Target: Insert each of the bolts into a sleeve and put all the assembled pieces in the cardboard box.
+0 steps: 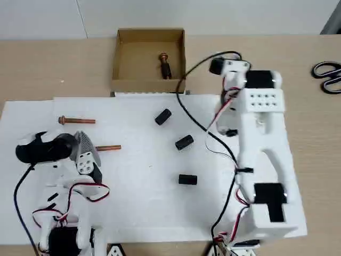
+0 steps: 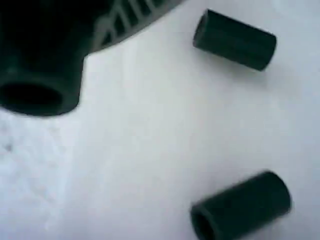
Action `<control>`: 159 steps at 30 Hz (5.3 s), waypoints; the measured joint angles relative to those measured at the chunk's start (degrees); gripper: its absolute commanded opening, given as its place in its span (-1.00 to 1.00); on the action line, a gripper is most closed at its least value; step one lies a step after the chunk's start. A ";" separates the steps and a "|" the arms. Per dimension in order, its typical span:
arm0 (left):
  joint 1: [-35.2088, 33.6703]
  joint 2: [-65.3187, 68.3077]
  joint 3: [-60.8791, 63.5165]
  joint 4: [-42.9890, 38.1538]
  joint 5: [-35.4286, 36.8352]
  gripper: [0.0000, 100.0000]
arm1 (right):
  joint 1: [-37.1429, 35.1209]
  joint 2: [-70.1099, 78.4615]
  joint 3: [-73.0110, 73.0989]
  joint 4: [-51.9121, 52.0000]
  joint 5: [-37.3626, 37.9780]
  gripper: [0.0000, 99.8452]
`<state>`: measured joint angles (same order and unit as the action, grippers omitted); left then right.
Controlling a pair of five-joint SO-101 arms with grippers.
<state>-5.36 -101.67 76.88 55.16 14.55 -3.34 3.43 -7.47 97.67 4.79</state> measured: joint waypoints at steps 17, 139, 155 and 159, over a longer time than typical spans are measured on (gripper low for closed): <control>1.41 51.96 -37.80 4.75 3.08 -0.99 | 1.23 -15.74 23.38 -7.38 0.00 -0.99; -15.30 122.20 -64.62 -11.60 52.04 -0.99 | 7.47 -18.37 27.34 -7.21 4.92 -0.99; -10.11 106.73 -79.56 8.62 47.38 -0.99 | 7.47 -18.37 27.34 -7.21 4.92 -0.99; -7.47 100.75 -79.56 10.73 42.11 -0.99 | 7.47 -18.37 27.34 -6.95 4.92 -0.99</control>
<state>-12.84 -0.92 -2.68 65.89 56.66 4.13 -14.95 19.87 90.73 9.71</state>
